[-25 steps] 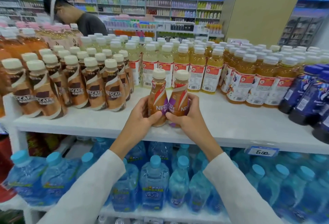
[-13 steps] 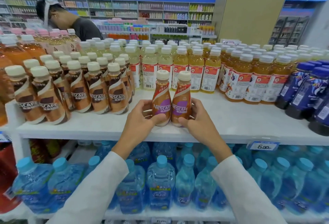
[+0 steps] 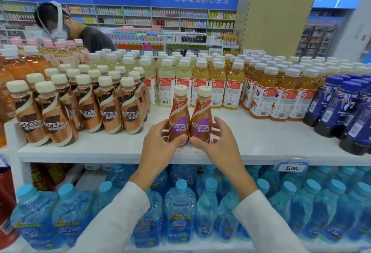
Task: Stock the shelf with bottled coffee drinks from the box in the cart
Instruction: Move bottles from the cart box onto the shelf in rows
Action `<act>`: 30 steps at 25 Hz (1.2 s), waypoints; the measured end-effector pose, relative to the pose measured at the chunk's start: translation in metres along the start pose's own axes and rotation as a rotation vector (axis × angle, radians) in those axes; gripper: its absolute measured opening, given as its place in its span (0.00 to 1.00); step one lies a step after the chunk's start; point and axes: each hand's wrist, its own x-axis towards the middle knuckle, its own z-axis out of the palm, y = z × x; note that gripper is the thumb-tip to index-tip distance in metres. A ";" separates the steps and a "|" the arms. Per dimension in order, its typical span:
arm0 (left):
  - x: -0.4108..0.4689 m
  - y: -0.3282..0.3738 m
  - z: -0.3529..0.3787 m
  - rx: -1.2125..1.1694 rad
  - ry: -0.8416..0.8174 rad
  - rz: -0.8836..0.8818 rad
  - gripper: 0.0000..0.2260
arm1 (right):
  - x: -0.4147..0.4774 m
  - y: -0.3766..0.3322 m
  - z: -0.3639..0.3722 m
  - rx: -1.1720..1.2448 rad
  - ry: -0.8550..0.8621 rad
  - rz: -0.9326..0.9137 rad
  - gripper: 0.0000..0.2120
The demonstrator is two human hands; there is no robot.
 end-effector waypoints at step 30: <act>0.121 -0.025 0.032 -0.097 0.111 -0.068 0.28 | 0.127 0.009 0.057 -0.004 0.035 -0.004 0.27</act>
